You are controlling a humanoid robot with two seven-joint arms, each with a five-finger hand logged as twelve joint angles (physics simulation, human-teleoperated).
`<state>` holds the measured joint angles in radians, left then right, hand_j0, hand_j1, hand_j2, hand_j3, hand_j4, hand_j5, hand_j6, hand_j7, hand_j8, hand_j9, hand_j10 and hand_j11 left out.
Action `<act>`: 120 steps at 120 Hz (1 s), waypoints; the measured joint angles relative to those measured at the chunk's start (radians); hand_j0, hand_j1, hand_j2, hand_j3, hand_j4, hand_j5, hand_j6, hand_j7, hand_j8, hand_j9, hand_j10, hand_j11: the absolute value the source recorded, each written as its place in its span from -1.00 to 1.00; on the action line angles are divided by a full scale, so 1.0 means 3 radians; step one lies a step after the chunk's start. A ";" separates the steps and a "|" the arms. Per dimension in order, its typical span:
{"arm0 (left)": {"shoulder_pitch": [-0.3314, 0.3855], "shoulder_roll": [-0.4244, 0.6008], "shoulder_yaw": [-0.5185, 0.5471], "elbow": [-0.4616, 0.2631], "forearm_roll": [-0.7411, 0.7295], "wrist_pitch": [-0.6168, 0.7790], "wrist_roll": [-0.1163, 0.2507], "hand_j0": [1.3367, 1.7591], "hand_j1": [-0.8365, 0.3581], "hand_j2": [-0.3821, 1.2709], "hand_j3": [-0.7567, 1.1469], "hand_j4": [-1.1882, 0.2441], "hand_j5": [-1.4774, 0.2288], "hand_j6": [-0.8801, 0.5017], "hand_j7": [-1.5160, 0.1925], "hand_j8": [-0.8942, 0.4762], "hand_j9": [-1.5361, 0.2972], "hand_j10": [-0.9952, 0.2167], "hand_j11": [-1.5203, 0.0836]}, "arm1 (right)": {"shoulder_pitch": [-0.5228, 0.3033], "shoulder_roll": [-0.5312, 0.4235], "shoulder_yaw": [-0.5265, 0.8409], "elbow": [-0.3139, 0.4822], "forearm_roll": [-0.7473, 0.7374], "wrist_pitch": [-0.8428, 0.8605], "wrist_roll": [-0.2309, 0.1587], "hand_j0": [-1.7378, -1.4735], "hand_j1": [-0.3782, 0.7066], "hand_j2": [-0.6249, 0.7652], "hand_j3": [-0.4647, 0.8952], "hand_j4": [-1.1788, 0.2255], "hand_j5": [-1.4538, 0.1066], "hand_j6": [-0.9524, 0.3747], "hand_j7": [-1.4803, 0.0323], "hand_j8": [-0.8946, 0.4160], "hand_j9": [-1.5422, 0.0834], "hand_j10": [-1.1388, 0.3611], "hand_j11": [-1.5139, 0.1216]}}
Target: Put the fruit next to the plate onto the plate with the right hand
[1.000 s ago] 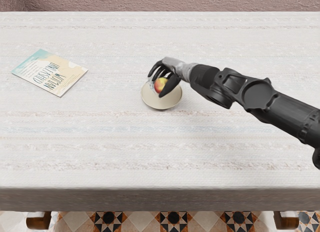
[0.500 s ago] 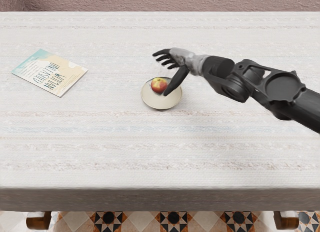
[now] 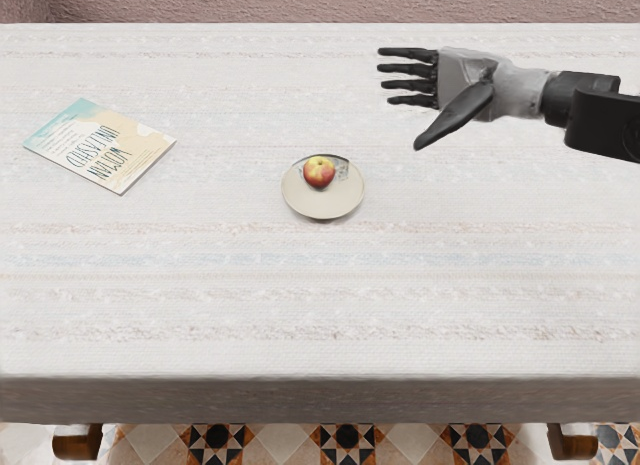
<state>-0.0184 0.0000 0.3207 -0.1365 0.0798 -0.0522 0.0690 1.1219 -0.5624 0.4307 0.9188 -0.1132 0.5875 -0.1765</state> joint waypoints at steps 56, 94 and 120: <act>0.0000 0.0000 0.0000 0.0000 0.0000 0.0000 0.0000 0.52 0.49 -0.48 -0.21 0.32 0.36 -0.08 0.40 -0.05 0.33 0.24 0.50 | -0.0435 -0.0566 -0.0003 0.0030 0.0774 0.0078 -0.0354 -0.40 -0.86 -0.11 -0.32 0.62 0.80 0.38 0.89 0.31 0.83 0.47 0.79; -0.0001 0.0000 -0.0001 0.0000 0.0000 0.0000 0.0000 0.52 0.49 -0.48 -0.21 0.32 0.36 -0.08 0.40 -0.05 0.33 0.24 0.50 | -0.0668 -0.0930 -0.0006 0.0468 0.0897 0.0079 -0.0358 -0.40 -0.87 -0.11 -0.32 0.63 0.80 0.39 0.90 0.31 0.84 0.47 0.79; 0.0000 0.0000 -0.0003 0.0000 0.0000 0.0000 0.0000 0.52 0.49 -0.48 -0.21 0.32 0.36 -0.08 0.40 -0.05 0.33 0.24 0.50 | -0.0769 -0.1170 -0.0004 0.0624 0.0967 0.0079 -0.0354 -0.40 -0.87 -0.11 -0.32 0.63 0.81 0.39 0.90 0.32 0.84 0.48 0.80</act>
<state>-0.0184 0.0000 0.3200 -0.1364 0.0799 -0.0522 0.0689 0.8913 -0.9134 0.4294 1.1058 0.1769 0.6112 -0.2828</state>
